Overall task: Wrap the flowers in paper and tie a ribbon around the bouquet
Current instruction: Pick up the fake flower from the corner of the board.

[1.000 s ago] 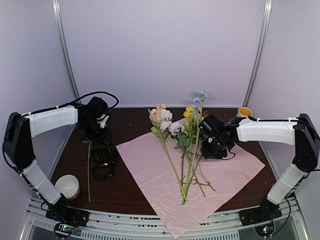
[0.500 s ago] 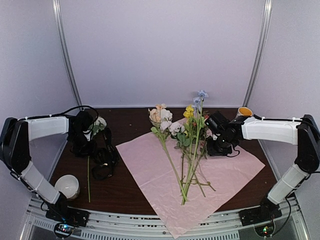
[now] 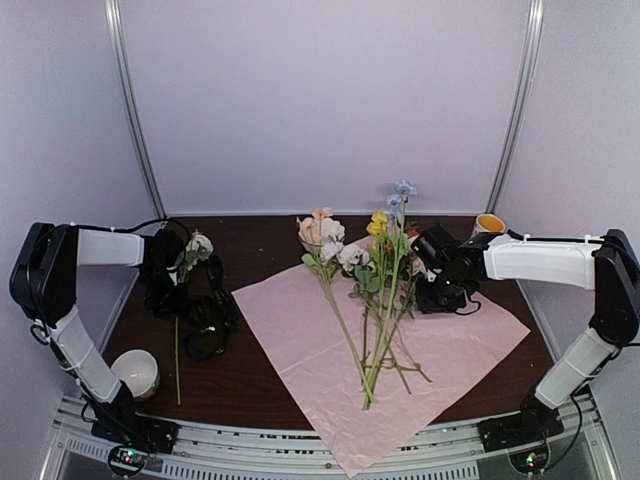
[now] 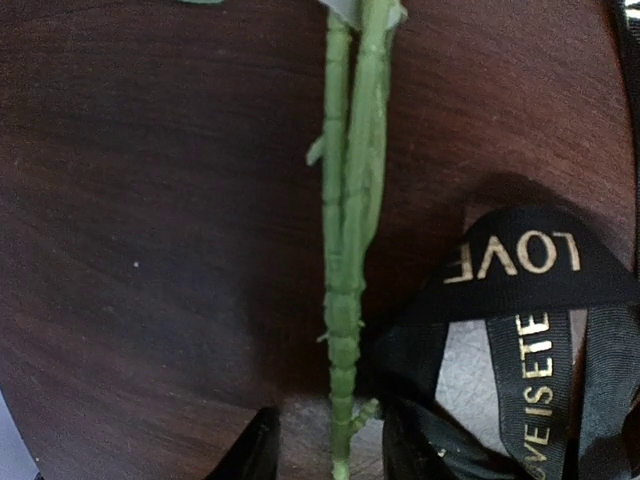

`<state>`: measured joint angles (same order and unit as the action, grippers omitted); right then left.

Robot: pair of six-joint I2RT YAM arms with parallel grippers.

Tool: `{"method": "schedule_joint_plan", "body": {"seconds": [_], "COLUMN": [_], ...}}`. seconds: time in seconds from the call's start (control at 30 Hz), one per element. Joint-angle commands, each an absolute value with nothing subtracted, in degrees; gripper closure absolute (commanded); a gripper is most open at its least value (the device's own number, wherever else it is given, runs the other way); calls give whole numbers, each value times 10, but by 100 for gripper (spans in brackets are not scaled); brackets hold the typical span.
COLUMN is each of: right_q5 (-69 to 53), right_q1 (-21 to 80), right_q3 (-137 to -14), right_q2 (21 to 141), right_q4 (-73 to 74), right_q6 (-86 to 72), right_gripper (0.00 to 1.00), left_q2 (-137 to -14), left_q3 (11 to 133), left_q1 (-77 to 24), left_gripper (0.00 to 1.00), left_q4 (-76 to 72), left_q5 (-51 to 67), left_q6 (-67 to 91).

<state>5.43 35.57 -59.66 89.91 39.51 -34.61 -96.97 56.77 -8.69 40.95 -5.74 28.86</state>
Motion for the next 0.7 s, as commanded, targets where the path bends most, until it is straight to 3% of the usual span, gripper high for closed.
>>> {"method": "schedule_joint_plan", "body": {"seconds": [0.0,0.17,0.33,0.5,0.63,0.67], "right_q5": [72,71,75,90,98,96], "right_q1": [352,352,352,351,349,347], "right_q3": [-594,-602,-603,-599,-581,-576], "right_q2": [894,894,881,855,828,822], "right_q4": [402,403,410,424,421,418], "right_q6": [-340,-341,-343,-343,-352,-354], "right_gripper": [71,71,71,71,71,71], "left_q2": [-980,-998,-1007,-1033,-1034,-1032], "left_q3": [563,581,588,611,612,615], "left_q1": [-82,-73,-71,-71,-70,-69], "left_gripper": [62,62,73,73,100,100], "left_q4": [381,398,419,459,461,462], "left_q5": [-45,-26,-4,12,14,9], "left_q6": [286,275,253,238,238,241]}}
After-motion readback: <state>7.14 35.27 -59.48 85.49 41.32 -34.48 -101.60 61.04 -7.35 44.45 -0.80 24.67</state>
